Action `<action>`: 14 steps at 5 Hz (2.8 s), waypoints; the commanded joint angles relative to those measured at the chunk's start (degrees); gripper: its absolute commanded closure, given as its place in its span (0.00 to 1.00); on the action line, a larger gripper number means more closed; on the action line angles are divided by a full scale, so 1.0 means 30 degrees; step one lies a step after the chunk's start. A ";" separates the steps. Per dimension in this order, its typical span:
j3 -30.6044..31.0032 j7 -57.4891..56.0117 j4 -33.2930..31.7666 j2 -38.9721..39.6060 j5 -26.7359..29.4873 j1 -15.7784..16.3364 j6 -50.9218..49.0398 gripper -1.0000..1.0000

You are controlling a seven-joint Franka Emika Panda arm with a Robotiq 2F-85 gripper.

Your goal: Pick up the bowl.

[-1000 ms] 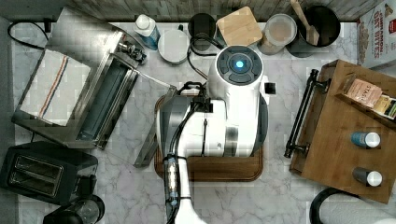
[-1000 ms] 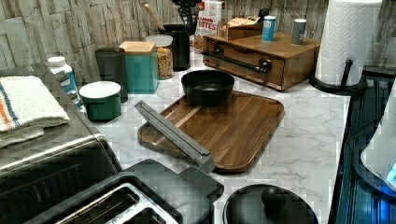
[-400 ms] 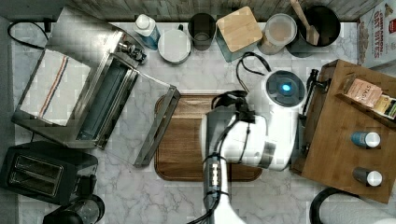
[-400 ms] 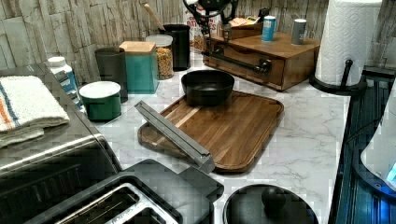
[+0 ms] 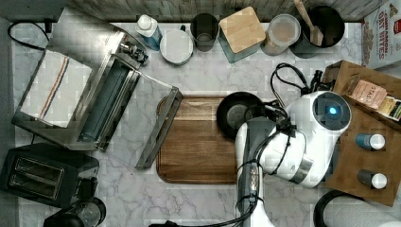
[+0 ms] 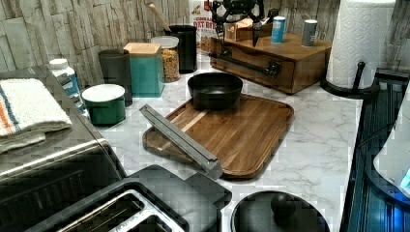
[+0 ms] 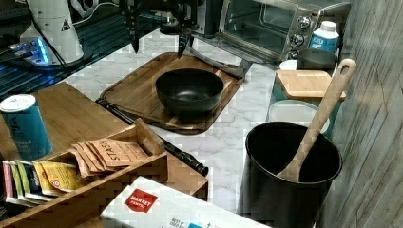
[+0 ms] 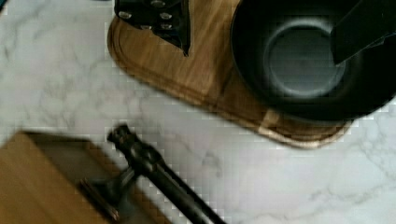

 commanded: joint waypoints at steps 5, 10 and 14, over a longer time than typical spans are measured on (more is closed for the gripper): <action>0.0416 -0.2965 -0.2090 0.2063 0.2251 -0.0443 0.3604 0.00; 0.0790 -0.2977 -0.0981 0.3858 0.2661 -0.0010 0.5411 0.00; 0.0399 -0.0892 -0.1206 0.3037 0.1597 0.0544 0.4628 1.00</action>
